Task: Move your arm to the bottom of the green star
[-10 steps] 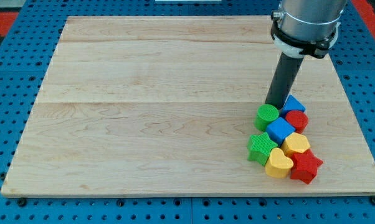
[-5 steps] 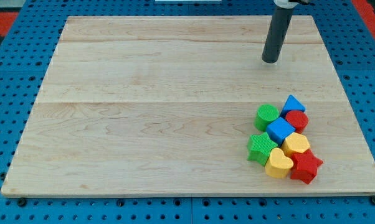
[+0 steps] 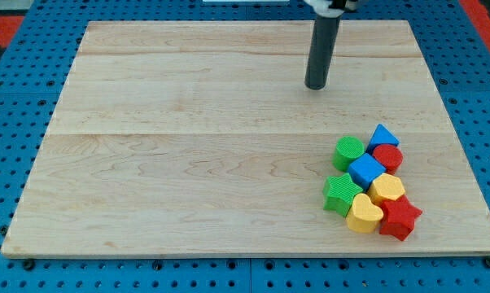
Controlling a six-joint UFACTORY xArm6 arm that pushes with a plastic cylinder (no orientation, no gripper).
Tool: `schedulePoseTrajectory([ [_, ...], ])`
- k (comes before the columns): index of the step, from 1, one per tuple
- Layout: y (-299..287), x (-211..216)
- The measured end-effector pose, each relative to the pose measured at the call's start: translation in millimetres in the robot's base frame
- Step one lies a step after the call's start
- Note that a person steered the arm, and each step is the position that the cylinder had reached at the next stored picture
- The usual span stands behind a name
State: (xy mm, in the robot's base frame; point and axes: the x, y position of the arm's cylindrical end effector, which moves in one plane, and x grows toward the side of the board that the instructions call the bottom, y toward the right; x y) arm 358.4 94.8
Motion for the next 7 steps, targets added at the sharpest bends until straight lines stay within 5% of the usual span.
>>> schedulePoseTrajectory([
  [3, -56.6, 126.1],
  [7, -53.0, 191.8],
])
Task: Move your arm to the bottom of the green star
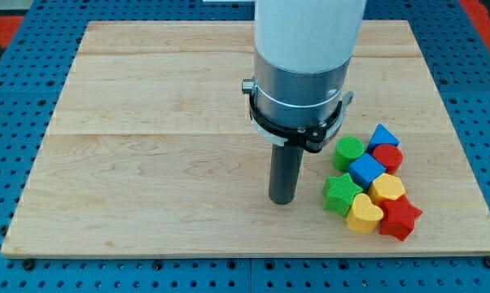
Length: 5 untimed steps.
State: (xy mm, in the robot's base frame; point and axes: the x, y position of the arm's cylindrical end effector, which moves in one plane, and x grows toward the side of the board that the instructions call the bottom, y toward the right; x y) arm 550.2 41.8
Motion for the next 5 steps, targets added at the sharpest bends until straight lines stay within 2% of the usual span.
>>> schedulePoseTrajectory([
  [1, 21.1, 17.0],
  [3, 22.9, 30.4],
  [4, 22.9, 56.9],
  [5, 22.9, 58.5],
])
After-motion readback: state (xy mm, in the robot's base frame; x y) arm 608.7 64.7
